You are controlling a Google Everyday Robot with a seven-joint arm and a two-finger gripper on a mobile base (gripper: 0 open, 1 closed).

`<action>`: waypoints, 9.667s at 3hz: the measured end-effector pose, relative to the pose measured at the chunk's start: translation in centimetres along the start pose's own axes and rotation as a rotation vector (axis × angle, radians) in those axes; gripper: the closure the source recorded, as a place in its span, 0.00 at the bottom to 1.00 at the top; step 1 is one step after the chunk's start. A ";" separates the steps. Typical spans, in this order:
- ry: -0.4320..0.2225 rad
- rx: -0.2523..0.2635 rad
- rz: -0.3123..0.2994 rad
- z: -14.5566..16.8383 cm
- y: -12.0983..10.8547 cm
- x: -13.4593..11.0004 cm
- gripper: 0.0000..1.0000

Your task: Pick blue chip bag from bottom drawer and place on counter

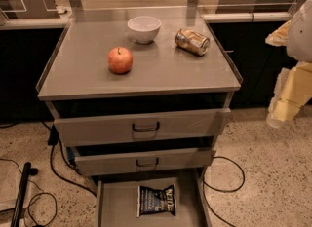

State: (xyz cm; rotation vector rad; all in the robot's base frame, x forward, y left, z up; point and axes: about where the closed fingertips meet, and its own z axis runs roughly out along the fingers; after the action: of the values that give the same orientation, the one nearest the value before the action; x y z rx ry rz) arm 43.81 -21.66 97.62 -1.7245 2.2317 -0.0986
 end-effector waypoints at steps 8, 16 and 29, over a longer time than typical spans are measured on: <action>-0.300 -0.121 0.086 21.5 7.9 2.6 0.00; -0.421 -0.179 0.131 53.2 17.7 4.4 0.00; -0.515 -0.245 0.216 84.0 19.6 0.7 0.47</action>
Offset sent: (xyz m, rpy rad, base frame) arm -0.0025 0.0120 -0.0489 0.0260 0.0097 -0.0297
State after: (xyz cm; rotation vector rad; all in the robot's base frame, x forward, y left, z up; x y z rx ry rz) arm 49.81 -5.44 13.10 -1.3947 2.0715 0.6196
